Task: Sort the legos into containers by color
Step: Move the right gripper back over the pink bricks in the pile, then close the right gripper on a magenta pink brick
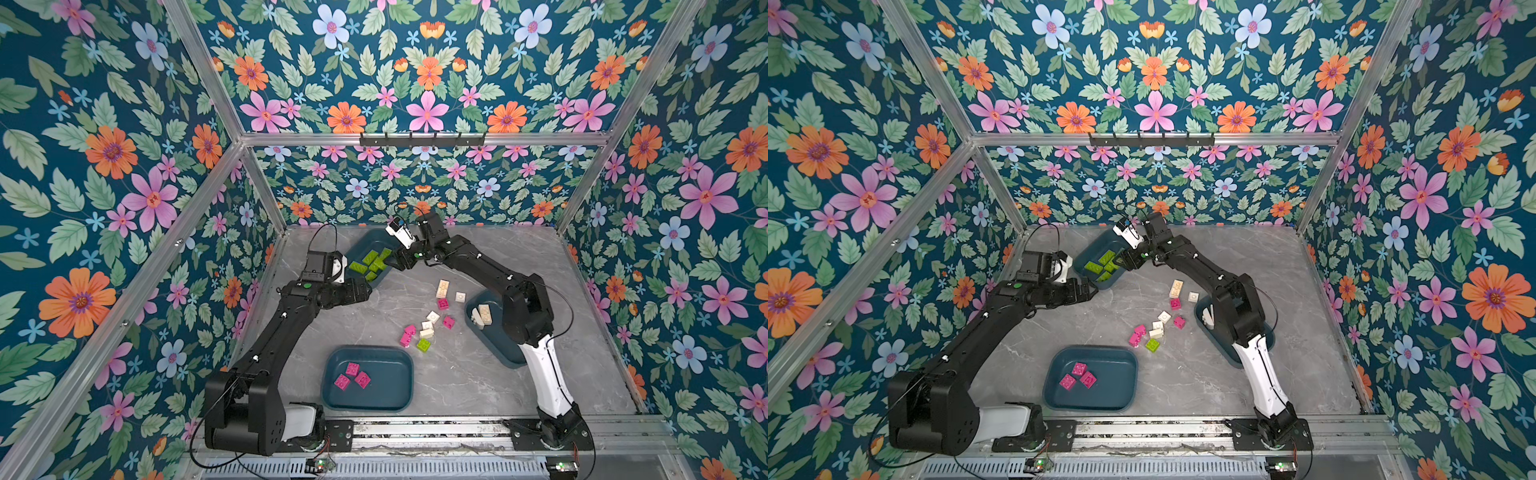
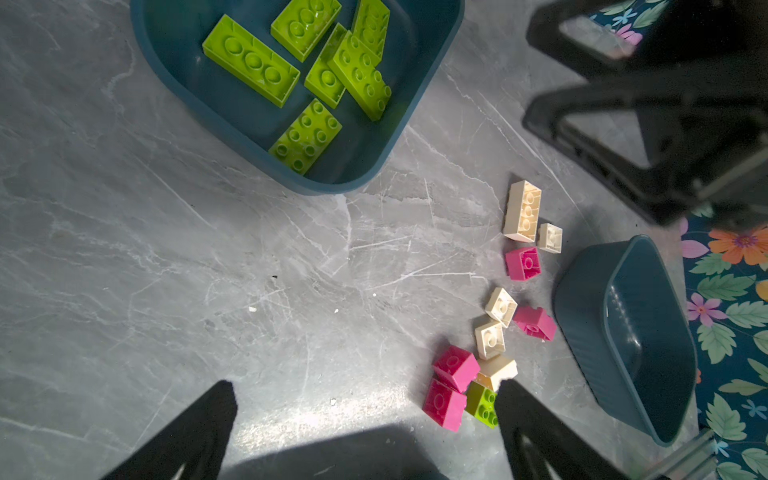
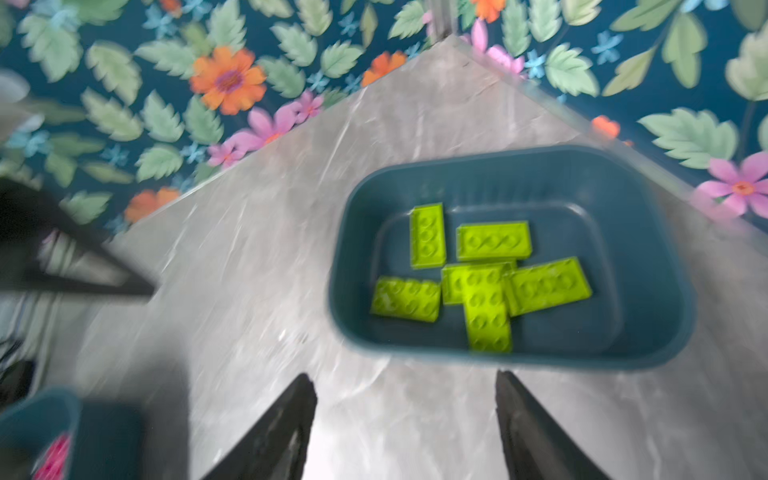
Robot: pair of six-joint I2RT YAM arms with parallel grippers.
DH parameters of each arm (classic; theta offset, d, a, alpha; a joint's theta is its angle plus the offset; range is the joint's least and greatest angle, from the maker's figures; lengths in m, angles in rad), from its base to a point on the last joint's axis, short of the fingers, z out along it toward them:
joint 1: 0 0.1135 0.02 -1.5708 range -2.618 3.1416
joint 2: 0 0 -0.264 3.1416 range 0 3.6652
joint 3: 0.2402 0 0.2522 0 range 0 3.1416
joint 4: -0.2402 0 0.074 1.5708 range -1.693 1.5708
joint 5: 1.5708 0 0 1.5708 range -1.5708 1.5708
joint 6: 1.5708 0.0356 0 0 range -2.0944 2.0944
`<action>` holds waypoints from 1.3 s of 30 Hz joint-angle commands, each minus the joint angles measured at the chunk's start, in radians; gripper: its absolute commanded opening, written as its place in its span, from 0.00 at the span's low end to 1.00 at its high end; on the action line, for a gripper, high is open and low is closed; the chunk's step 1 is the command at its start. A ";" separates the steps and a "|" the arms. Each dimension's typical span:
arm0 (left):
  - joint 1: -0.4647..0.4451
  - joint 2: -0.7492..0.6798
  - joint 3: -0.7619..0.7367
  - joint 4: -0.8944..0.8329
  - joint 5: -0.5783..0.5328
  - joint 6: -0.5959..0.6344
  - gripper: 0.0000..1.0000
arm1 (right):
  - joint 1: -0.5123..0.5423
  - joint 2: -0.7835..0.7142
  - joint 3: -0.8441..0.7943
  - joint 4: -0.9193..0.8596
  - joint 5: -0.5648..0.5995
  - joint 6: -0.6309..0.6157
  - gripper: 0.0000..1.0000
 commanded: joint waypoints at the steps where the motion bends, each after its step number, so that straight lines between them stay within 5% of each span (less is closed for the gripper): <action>1: 0.003 0.000 0.001 -0.001 0.007 0.018 1.00 | 0.002 -0.119 -0.169 -0.059 -0.057 -0.152 0.69; 10: 0.003 0.018 0.011 -0.006 0.019 0.022 1.00 | 0.022 -0.397 -0.588 -0.123 -0.095 -0.415 0.66; 15: 0.004 0.024 0.026 -0.015 0.016 0.032 1.00 | 0.041 -0.423 -0.673 -0.184 -0.102 -0.545 0.64; 39: 0.005 0.028 0.040 -0.029 0.013 0.043 1.00 | 0.105 -0.182 -0.550 -0.217 0.073 -0.712 0.57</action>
